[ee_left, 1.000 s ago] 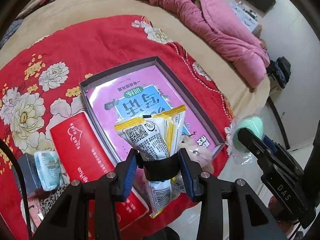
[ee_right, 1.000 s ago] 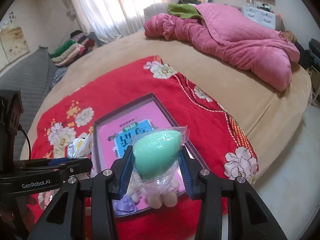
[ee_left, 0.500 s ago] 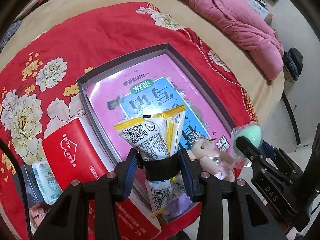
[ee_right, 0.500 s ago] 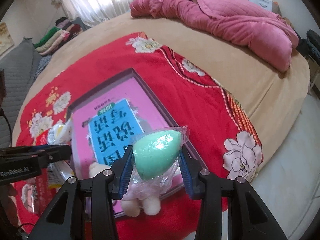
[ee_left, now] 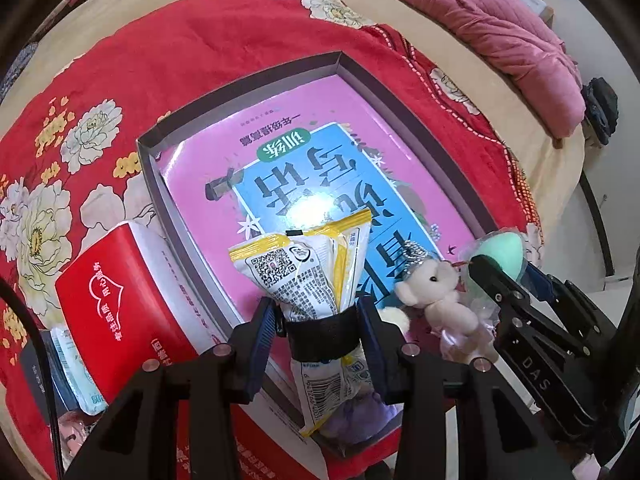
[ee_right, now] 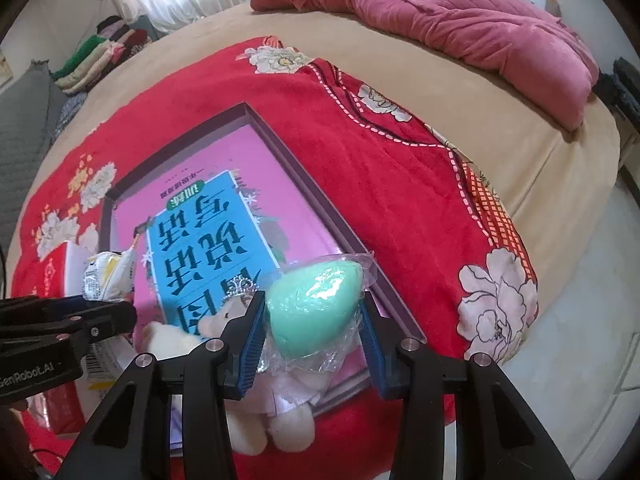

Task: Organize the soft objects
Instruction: 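Lower the snack bag into the tray with left tool while right tool releases the sponge there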

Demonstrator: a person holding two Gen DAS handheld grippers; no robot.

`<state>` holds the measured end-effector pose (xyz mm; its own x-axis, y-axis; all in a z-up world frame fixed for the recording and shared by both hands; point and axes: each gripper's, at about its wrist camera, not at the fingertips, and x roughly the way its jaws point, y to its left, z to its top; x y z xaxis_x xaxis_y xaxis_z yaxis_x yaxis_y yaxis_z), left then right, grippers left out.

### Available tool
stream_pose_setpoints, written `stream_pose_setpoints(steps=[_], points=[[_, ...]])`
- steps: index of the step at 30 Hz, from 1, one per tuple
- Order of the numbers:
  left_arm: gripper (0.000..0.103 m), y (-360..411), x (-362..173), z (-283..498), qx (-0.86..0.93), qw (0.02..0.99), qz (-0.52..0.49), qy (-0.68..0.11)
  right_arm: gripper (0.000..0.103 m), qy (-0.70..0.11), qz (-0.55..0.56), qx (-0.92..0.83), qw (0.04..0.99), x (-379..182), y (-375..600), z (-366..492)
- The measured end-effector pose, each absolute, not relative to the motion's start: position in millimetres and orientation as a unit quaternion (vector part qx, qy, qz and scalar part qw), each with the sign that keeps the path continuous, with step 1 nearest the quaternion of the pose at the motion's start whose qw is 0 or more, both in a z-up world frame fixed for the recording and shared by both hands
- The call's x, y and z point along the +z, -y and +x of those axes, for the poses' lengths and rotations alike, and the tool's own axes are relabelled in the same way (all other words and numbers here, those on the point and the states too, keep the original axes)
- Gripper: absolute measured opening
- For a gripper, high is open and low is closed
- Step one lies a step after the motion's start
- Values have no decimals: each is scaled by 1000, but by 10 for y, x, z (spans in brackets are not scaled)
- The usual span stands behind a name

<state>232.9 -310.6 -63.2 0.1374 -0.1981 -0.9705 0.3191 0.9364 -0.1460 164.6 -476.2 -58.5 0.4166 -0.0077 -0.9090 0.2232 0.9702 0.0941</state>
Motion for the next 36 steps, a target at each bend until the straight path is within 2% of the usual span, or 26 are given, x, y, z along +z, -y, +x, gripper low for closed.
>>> stream_pose_setpoints(steps=[10, 18, 27, 32, 35, 36], points=[[42, 3100, -743, 2369, -171, 742, 43, -646, 47, -535, 96, -62, 837, -628, 4744, 1645], [42, 3112, -695, 2393, -181, 743, 29, -643, 59, -533, 92, -65, 839, -563, 4751, 1617], [43, 3022, -516, 2304, -191, 752, 17, -631, 59, -530, 90, -64, 841, -472, 4740, 1564], [53, 2978, -315, 2208, -197, 767, 17, -610, 61, -517, 99, -66, 848, -329, 4740, 1502], [55, 2934, -190, 2135, -200, 776, 18, -598, 73, -510, 101, -68, 851, -239, 4723, 1472], [58, 2918, -148, 2109, -198, 779, 20, -594, 73, -508, 102, -69, 853, -215, 4717, 1460]])
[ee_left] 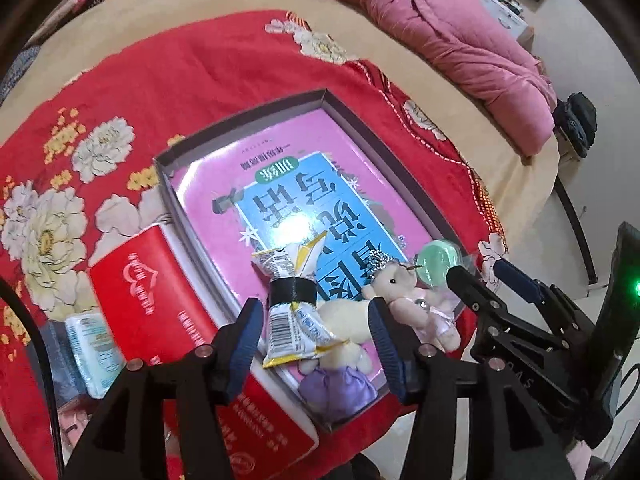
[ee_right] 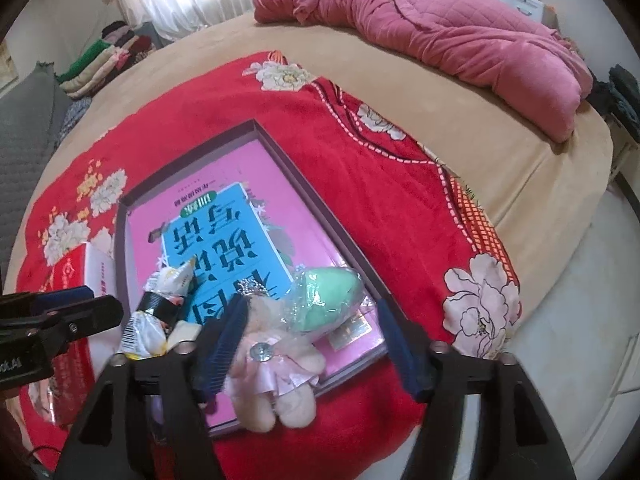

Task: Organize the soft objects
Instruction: 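Lower the snack bag into the tray with left tool while right tool releases the sponge there, then move both tools back over the pile of items beside the tray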

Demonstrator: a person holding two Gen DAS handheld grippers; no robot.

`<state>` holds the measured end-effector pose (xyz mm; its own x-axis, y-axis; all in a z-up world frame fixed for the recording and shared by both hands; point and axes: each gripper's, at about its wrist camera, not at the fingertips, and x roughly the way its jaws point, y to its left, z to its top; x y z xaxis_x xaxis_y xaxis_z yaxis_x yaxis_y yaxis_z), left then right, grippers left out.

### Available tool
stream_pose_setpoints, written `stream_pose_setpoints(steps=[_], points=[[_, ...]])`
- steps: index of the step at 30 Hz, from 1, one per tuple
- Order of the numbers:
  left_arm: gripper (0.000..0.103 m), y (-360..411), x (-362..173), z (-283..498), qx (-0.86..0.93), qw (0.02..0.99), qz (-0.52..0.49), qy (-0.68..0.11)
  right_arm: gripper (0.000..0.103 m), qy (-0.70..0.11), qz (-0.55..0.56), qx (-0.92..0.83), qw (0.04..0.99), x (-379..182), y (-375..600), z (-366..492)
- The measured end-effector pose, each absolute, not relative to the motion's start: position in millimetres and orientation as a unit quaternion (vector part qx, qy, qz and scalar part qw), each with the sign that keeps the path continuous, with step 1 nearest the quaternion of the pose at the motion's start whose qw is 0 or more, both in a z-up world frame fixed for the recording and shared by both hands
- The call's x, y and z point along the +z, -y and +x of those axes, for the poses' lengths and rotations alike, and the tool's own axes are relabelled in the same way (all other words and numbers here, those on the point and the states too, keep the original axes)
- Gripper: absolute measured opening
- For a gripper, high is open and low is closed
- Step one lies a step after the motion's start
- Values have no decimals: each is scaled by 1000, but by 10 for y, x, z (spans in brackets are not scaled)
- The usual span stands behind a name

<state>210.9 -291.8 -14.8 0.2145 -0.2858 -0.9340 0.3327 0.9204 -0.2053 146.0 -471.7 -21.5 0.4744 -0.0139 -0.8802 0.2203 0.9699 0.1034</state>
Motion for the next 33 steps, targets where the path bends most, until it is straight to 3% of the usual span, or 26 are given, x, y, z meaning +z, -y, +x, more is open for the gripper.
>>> stream_pose_setpoints(steps=[8, 15, 17, 22, 26, 33], points=[[62, 2734, 120, 1905, -198, 797, 20, -570, 74, -492, 102, -72, 862, -21, 4623, 1355], [75, 2534, 247, 1744, -185, 810, 19, -557, 74, -473, 92, -76, 873, 189, 4505, 1250], [75, 2472, 276, 1697, -181, 813, 18, -553, 78, -468, 91, -72, 876, 256, 4456, 1225], [76, 2314, 357, 1602, -171, 819, 10, -547, 78, -457, 91, -61, 882, 415, 4327, 1175], [83, 2198, 421, 1536, -160, 827, 11, -540, 78, -448, 82, -55, 889, 540, 4217, 1133], [83, 2028, 485, 1416, -146, 834, 8, -531, 78, -434, 65, -51, 897, 711, 4082, 1041]])
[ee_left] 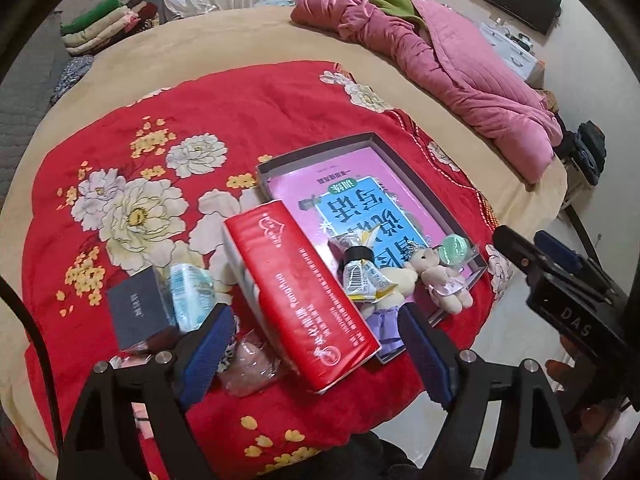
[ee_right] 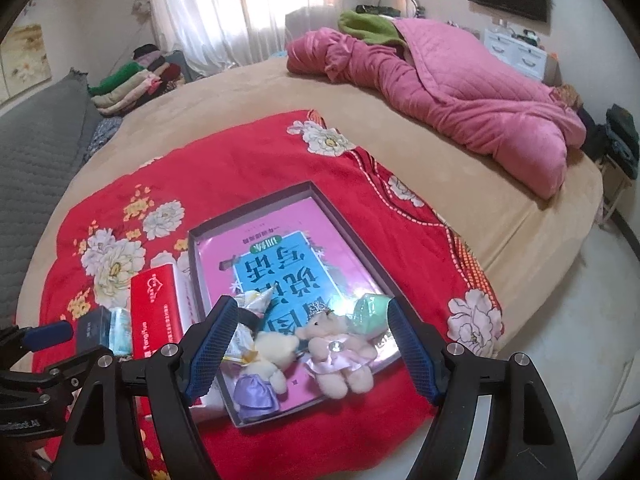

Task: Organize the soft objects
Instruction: 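Move both tools back over the pile of items beside the tray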

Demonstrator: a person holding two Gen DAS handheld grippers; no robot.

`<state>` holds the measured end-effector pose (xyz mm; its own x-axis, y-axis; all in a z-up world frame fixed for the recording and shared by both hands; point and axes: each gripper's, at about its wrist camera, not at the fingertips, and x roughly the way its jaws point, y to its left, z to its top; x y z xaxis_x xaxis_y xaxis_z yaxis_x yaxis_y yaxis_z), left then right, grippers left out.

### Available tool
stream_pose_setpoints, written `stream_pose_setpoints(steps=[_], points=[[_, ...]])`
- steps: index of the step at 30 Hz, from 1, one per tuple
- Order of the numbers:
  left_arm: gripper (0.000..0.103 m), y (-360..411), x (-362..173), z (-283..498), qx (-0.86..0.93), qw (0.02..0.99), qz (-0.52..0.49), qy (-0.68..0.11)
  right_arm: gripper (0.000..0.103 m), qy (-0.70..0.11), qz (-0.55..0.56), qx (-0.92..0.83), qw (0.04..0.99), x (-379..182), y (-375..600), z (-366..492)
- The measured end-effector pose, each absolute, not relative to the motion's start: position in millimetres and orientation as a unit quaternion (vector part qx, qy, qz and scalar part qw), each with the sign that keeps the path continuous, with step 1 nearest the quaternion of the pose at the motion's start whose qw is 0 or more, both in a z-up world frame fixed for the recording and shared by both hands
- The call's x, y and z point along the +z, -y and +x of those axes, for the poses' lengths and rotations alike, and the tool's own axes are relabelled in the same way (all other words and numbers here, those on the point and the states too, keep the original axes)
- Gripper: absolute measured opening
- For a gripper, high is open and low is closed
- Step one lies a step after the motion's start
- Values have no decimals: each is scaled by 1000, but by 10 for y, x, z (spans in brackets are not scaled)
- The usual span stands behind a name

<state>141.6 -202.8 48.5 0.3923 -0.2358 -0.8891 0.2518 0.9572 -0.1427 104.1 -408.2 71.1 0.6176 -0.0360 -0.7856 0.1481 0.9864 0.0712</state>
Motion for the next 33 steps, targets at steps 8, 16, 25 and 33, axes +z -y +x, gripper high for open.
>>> stream_pose_setpoints(steps=[8, 16, 25, 33], points=[[83, 1804, 562, 1277, -138, 841, 2, -523, 79, -414, 53, -31, 908, 926, 3857, 920], [84, 1404, 708, 1113, -114, 851, -8, -513, 79, -402, 14, -6, 915, 1100, 3469, 848], [84, 686, 875, 1002, -60, 863, -41, -500, 79, -385, 7, 45, 922, 1235, 3057, 782], [84, 236, 894, 902, -32, 865, -71, -495, 79, -384, 3, 86, 919, 1294, 2714, 722]])
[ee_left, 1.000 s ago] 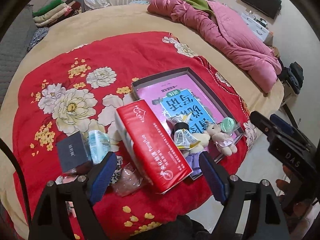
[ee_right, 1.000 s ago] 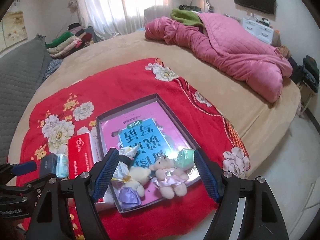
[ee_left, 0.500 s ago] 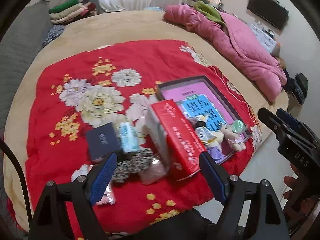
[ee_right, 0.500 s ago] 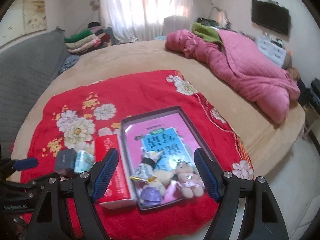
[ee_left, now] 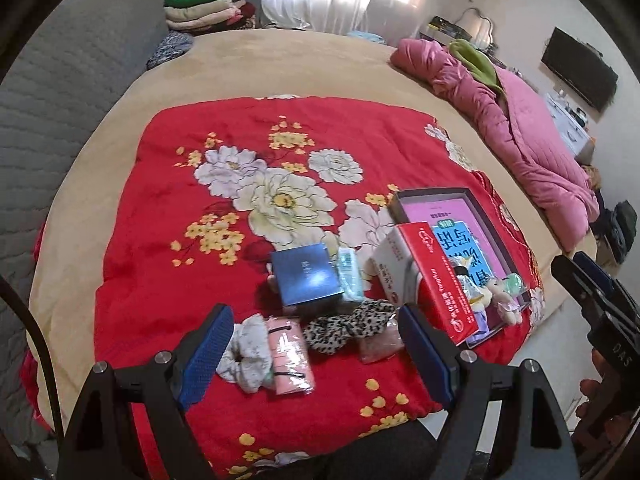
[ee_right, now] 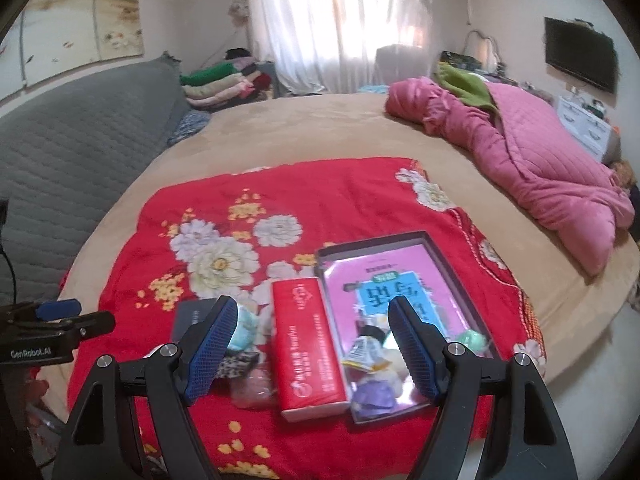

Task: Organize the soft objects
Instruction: 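Move both tools back over the pile of items beside the tray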

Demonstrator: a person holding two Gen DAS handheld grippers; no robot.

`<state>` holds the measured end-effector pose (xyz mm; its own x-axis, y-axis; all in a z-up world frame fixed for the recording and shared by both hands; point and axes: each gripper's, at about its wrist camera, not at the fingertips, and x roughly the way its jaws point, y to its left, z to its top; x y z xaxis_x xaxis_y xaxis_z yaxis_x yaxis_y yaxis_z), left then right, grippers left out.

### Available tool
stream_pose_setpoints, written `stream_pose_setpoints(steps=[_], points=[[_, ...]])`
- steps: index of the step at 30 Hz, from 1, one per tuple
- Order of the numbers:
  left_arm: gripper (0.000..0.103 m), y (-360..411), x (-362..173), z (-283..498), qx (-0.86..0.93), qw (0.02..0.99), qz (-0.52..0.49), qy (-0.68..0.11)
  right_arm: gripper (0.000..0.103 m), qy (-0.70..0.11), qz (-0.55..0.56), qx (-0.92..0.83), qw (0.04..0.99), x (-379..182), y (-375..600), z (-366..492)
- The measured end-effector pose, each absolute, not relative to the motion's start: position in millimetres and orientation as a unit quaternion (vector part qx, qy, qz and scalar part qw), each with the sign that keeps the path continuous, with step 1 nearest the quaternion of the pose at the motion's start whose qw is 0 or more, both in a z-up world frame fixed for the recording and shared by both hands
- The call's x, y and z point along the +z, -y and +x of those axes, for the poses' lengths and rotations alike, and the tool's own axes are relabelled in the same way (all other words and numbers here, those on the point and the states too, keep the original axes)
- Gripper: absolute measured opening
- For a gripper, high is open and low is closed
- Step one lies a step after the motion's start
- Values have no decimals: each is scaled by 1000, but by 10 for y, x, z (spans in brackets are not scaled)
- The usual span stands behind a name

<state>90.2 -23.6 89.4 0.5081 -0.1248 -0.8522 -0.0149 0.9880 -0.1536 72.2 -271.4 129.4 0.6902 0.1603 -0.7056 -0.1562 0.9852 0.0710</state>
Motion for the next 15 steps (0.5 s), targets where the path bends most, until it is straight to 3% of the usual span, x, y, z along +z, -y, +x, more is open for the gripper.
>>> stream_pose_setpoints(steps=[15], points=[[84, -395, 630, 709, 10, 853, -102, -511, 79, -402, -25, 134, 905, 1124, 2251, 668]])
